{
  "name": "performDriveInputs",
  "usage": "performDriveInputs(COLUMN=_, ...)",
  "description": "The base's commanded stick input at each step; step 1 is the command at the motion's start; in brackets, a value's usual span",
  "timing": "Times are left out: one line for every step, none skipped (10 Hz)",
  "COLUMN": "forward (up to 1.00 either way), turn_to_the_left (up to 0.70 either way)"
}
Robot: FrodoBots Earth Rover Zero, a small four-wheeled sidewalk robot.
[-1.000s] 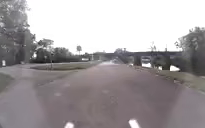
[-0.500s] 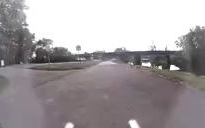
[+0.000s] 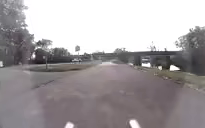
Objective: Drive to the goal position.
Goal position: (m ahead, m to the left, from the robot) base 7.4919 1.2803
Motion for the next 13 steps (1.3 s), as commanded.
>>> performDriveInputs(forward=0.70, turn_to_the_left=0.00)
performDriveInputs(forward=0.70, turn_to_the_left=0.00)
performDriveInputs(forward=0.70, turn_to_the_left=0.00)
performDriveInputs(forward=0.70, turn_to_the_left=0.00)
performDriveInputs(forward=0.70, turn_to_the_left=0.00)
performDriveInputs(forward=0.70, turn_to_the_left=0.00)
performDriveInputs(forward=0.70, turn_to_the_left=0.00)
performDriveInputs(forward=0.70, turn_to_the_left=0.00)
performDriveInputs(forward=0.70, turn_to_the_left=0.00)
performDriveInputs(forward=0.70, turn_to_the_left=0.00)
performDriveInputs(forward=0.70, turn_to_the_left=0.00)
performDriveInputs(forward=0.70, turn_to_the_left=0.00)
performDriveInputs(forward=0.70, turn_to_the_left=0.00)
